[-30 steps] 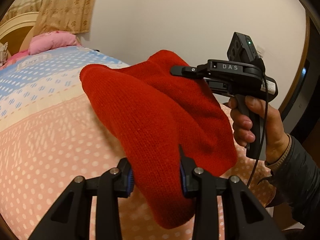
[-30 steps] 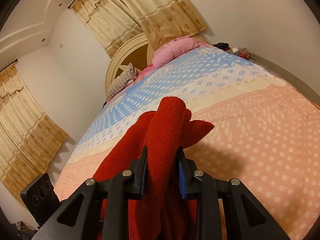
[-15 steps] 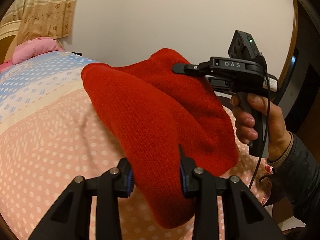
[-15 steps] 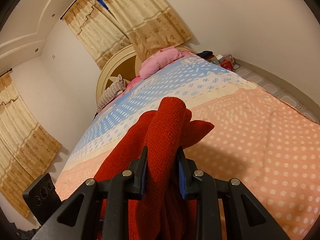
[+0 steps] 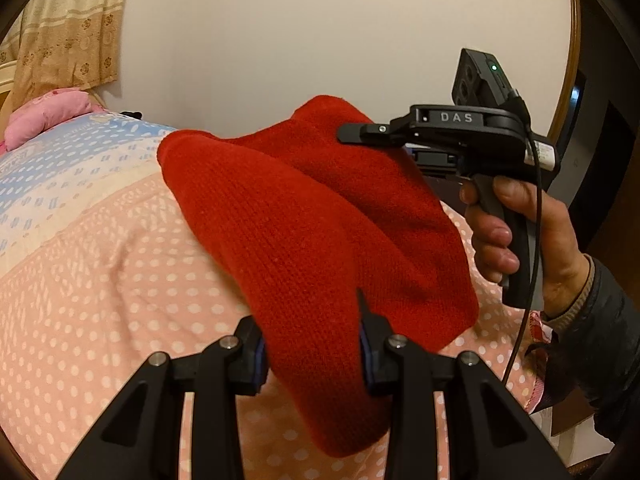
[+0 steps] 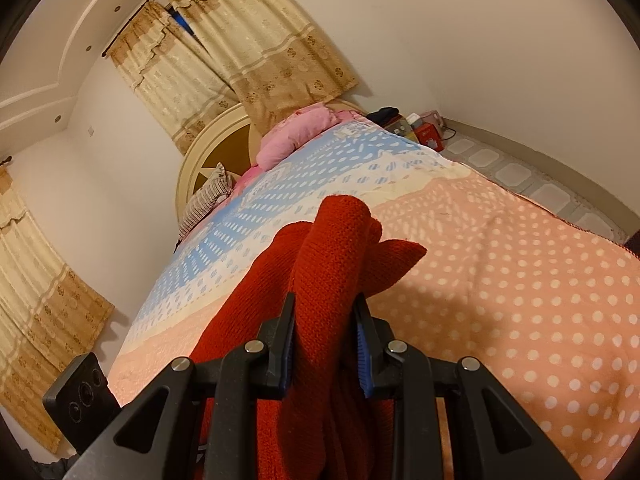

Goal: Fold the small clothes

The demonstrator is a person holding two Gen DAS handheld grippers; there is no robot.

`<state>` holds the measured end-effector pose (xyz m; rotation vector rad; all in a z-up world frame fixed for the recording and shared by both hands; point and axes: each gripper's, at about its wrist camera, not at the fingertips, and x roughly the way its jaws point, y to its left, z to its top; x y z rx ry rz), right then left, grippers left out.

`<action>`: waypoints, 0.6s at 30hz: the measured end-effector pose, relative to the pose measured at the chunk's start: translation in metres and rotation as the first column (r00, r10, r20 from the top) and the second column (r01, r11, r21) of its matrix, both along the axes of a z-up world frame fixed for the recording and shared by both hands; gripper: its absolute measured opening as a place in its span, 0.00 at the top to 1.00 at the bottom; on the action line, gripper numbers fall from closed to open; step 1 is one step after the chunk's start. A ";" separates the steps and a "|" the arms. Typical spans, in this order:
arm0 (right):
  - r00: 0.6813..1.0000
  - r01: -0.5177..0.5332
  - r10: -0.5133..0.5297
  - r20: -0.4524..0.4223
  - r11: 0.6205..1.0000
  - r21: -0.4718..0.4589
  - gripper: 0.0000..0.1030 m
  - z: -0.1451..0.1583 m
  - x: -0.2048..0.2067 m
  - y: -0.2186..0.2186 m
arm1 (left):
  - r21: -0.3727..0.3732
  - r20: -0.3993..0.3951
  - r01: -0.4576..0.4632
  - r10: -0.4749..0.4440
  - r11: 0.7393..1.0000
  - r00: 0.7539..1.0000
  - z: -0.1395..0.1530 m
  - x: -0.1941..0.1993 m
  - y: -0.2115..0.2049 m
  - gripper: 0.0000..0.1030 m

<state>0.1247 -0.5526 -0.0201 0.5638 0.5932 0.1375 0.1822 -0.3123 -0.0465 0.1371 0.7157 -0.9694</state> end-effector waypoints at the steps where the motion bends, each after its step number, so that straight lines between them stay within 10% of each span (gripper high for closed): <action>1: 1.000 0.002 -0.002 -0.003 1.000 0.001 0.75 -0.002 -0.001 -0.002 | 0.004 -0.001 0.003 -0.003 1.000 1.000 -0.002 0.000 -0.001 0.65; 18: 0.999 0.019 -0.017 -0.041 0.998 0.054 0.75 -0.040 -0.001 -0.014 | 0.050 -0.044 -0.009 0.012 0.999 0.999 -0.028 0.004 -0.010 0.65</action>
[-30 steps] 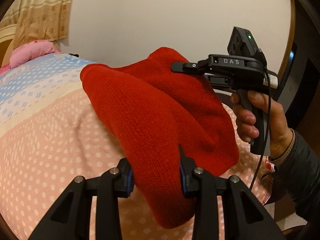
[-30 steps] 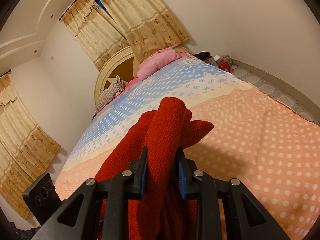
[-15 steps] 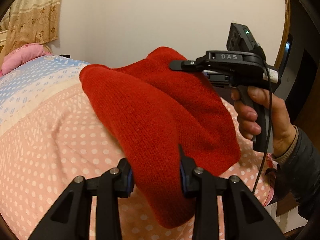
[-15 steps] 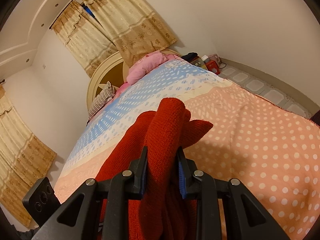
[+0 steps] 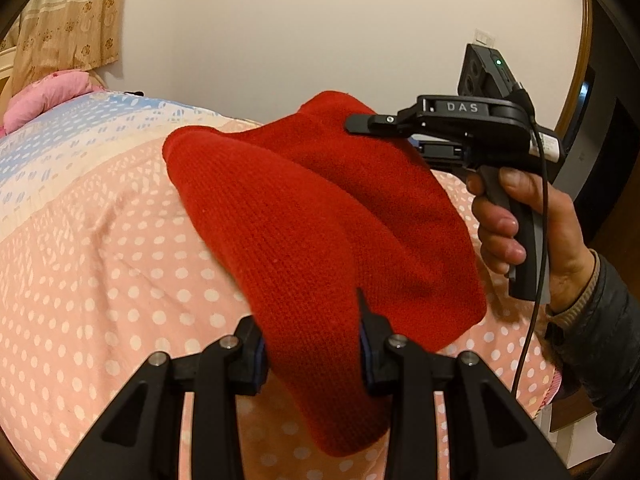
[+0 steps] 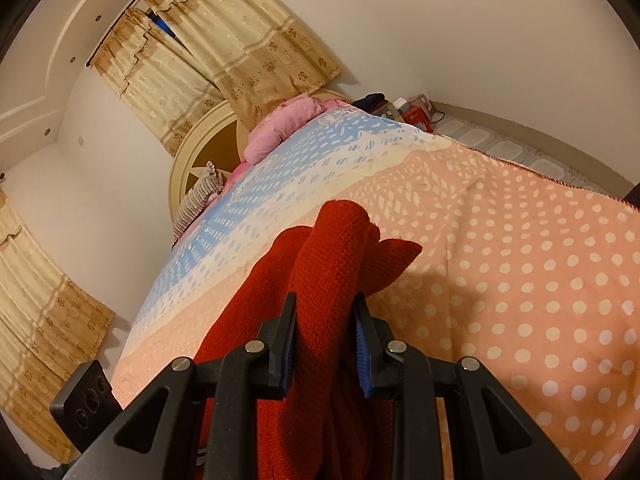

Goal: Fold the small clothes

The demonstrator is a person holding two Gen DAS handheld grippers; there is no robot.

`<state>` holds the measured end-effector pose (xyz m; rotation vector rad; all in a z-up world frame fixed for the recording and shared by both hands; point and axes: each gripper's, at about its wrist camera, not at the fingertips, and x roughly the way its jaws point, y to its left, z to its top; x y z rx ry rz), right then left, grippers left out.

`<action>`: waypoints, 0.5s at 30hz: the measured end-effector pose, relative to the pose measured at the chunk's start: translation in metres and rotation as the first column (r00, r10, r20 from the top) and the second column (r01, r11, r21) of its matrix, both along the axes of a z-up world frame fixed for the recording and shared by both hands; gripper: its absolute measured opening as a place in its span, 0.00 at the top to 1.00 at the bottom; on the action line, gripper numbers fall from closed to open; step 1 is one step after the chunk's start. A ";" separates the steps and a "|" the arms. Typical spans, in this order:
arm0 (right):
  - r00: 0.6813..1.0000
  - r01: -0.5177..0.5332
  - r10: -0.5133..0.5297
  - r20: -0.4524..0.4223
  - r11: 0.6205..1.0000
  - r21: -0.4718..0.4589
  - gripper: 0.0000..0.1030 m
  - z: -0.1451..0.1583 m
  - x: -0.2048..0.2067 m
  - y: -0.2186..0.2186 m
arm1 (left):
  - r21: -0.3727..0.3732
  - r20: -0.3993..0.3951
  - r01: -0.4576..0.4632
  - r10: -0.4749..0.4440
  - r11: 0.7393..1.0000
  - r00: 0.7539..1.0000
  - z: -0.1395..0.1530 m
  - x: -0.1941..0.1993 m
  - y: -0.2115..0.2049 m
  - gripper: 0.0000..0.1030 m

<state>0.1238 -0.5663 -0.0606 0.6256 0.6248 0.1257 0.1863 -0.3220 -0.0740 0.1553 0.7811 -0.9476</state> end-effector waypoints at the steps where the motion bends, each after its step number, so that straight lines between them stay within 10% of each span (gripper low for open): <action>1: 1.000 0.000 0.000 0.000 1.000 0.003 0.75 -0.001 0.000 0.000 | 0.001 0.000 -0.001 0.001 1.000 1.000 0.000 -0.001 0.000 0.65; 15: 0.998 0.044 -0.044 -0.045 0.999 0.007 0.75 -0.021 0.010 -0.011 | 0.019 0.002 -0.047 0.047 0.999 0.999 -0.010 -0.017 0.011 0.46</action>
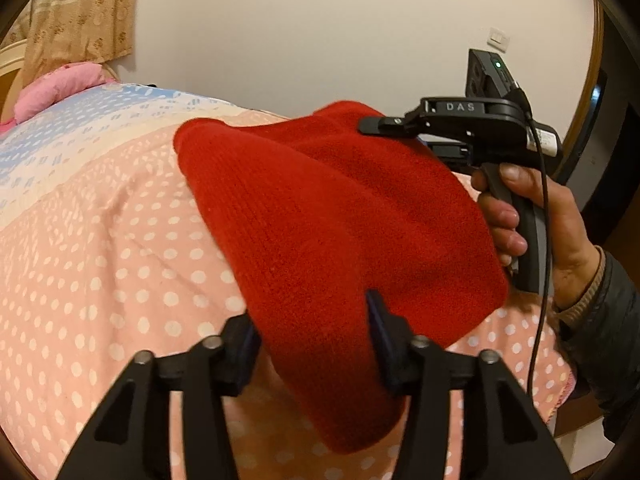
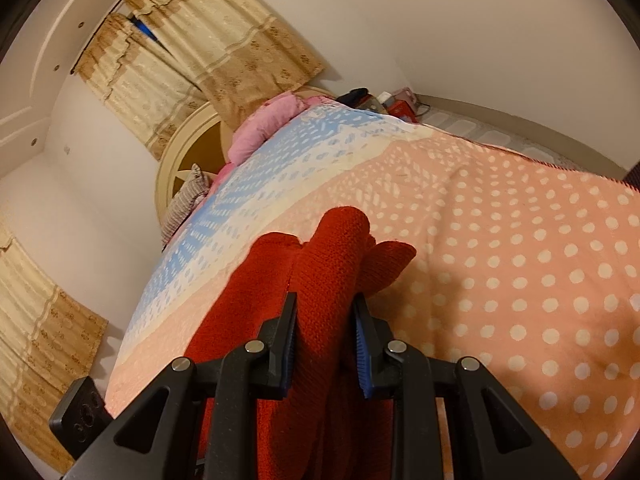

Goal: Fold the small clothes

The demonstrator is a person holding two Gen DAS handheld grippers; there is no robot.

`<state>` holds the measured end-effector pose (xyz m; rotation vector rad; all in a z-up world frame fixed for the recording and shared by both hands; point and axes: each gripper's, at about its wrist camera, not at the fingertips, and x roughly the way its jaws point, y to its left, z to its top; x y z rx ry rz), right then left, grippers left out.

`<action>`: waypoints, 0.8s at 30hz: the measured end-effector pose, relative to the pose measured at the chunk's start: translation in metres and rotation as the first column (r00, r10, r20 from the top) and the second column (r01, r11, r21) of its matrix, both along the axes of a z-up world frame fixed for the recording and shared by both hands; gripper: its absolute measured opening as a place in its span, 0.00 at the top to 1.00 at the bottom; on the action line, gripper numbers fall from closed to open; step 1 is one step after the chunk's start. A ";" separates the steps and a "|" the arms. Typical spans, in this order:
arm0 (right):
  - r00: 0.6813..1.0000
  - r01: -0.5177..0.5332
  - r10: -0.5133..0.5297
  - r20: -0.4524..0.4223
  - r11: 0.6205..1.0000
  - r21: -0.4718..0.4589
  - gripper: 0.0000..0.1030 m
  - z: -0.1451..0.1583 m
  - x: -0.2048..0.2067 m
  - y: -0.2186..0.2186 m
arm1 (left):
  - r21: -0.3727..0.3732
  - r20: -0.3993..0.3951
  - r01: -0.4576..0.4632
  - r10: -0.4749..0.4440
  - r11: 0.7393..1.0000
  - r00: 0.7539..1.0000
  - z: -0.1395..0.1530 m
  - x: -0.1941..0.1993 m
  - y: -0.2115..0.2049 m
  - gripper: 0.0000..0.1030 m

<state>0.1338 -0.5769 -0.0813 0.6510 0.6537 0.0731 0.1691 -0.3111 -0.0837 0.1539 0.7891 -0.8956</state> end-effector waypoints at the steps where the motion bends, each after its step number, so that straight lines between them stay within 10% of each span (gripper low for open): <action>1: 1.000 0.003 -0.003 -0.005 1.000 0.000 0.75 -0.002 0.000 -0.001 | 0.003 -0.002 0.001 -0.001 1.000 1.000 -0.001 -0.002 0.000 0.45; 17: 0.994 0.096 -0.104 -0.036 0.979 -0.179 0.66 0.018 -0.022 0.011 | -0.077 0.118 -0.138 0.147 0.987 0.982 0.035 -0.001 0.032 0.12; 21: 0.998 -0.010 0.022 0.051 0.974 -0.227 0.49 0.050 -0.048 0.050 | -0.021 0.093 -0.174 0.175 0.984 0.980 0.023 0.014 0.029 0.07; 24: 0.991 -0.134 0.125 -0.051 0.961 -0.244 0.48 0.032 -0.048 0.081 | -0.004 0.082 -0.194 0.194 0.981 0.978 0.013 0.015 0.028 0.02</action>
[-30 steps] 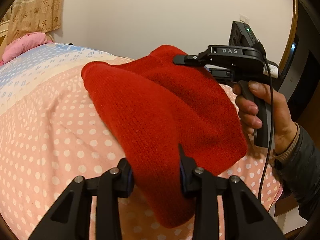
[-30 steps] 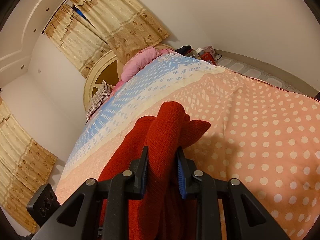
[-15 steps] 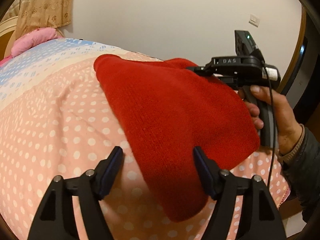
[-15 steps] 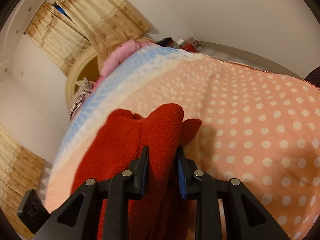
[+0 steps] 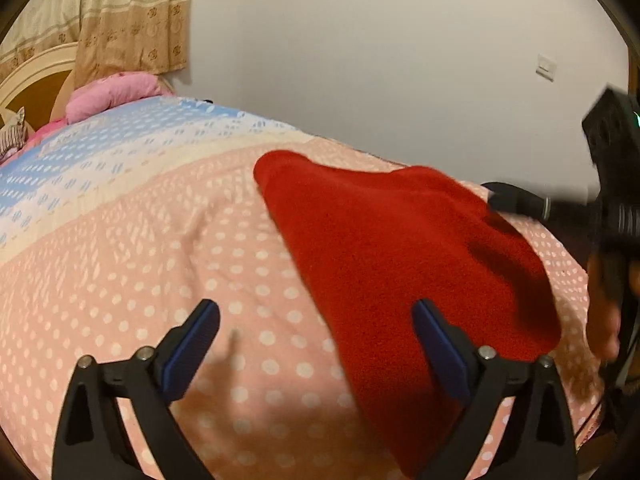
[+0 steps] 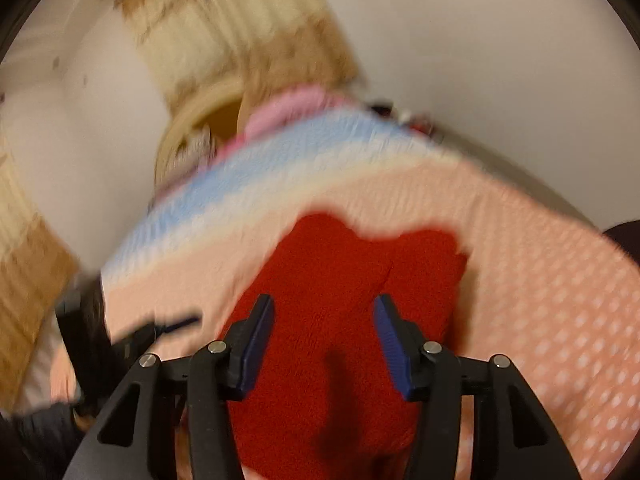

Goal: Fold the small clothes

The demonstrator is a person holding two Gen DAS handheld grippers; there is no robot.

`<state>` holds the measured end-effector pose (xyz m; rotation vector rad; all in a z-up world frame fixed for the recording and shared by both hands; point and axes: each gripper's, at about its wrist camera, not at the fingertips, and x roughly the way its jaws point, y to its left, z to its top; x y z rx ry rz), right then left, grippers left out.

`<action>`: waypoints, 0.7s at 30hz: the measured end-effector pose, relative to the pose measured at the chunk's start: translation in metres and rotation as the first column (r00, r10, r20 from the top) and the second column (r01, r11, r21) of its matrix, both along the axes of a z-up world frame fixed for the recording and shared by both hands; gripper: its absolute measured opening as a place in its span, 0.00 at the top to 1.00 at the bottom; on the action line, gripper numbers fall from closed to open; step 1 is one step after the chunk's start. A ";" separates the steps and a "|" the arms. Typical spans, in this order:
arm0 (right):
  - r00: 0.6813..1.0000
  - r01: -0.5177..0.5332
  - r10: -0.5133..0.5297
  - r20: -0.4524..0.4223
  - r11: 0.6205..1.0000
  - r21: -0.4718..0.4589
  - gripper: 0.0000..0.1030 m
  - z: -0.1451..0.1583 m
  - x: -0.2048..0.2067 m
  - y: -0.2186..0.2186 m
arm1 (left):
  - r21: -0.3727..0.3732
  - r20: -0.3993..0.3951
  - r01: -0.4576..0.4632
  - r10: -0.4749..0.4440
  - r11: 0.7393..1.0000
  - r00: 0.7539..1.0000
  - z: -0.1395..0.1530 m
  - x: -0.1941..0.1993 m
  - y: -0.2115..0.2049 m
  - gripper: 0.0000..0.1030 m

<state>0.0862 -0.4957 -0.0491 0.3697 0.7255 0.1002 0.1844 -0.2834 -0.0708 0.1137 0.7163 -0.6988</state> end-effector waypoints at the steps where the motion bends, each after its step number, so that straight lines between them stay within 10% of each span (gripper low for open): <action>1: 0.999 -0.007 0.007 -0.032 1.000 -0.003 0.48 -0.008 0.003 0.004 | 0.005 -0.007 -0.003 0.004 1.000 1.000 -0.003 0.001 0.000 0.00; 10: 0.996 0.062 -0.060 -0.072 0.997 0.039 0.48 -0.024 -0.007 -0.002 | -0.069 -0.055 -0.033 0.029 0.997 0.998 0.003 -0.005 0.018 0.00; 21: 0.972 0.217 -0.183 0.145 0.939 -0.268 0.39 0.055 -0.084 0.051 | -0.125 0.079 0.018 -0.008 0.992 0.997 0.058 -0.054 0.031 0.00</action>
